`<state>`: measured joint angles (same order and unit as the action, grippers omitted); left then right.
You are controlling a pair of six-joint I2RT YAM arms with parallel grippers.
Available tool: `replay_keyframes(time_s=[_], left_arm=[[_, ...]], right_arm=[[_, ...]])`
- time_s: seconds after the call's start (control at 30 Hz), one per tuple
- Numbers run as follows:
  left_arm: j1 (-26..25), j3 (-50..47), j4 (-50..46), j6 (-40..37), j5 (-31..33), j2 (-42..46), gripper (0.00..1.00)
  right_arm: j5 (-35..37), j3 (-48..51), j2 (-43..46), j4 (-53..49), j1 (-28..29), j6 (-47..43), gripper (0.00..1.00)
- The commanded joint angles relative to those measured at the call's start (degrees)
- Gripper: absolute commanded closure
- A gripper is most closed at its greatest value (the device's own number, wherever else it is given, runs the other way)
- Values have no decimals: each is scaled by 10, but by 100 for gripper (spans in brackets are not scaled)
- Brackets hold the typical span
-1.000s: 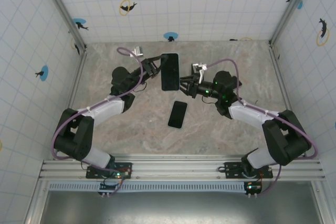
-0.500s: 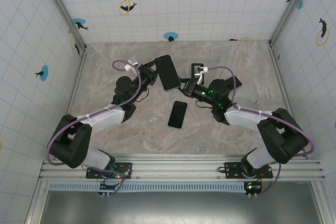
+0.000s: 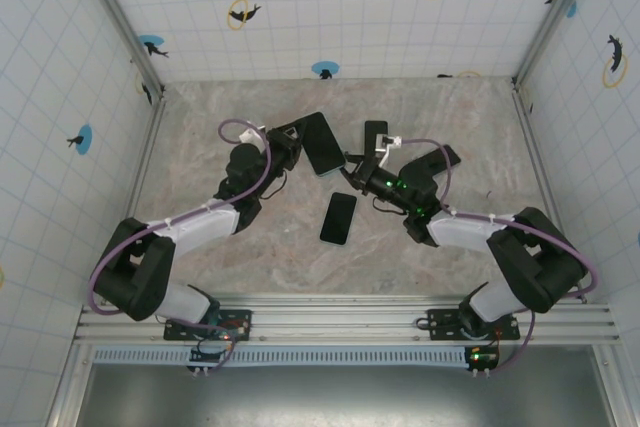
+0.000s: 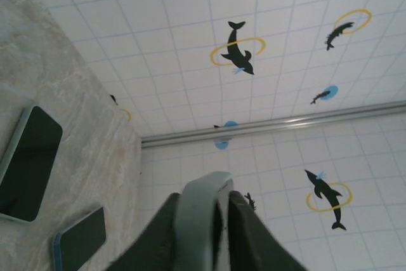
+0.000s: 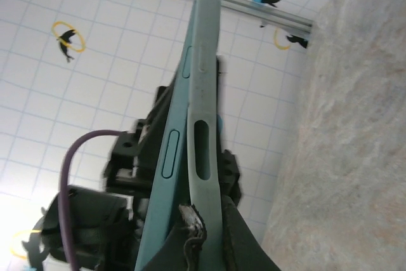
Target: Take the phone out of the phone case
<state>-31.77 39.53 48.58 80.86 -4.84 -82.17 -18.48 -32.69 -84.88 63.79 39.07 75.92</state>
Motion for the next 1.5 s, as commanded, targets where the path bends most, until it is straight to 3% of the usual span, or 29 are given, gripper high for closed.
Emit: replay_keyframes(time_s=[0.0, 0.2, 0.4, 0.63, 0.9, 1.47], left_arm=[[5, 24, -43, -15, 11, 2, 63], [5, 9, -40, 4, -6, 13, 41], [-11, -34, -58, 11, 3, 64, 37], [-76, -111, -84, 35, 71, 154, 36], [-183, -75, -118, 34, 152, 174, 39], [-193, -24, -78, 33, 130, 107, 50]], right_arm=[[9, 1, 12, 103, 5, 10, 100], [29, 0, 9, 117, -3, 17, 100], [59, -9, 7, 91, -8, 11, 100], [98, -23, -3, 63, -14, -14, 100], [116, -43, -26, 56, -10, -50, 100], [114, -56, -56, 99, 3, -53, 100]])
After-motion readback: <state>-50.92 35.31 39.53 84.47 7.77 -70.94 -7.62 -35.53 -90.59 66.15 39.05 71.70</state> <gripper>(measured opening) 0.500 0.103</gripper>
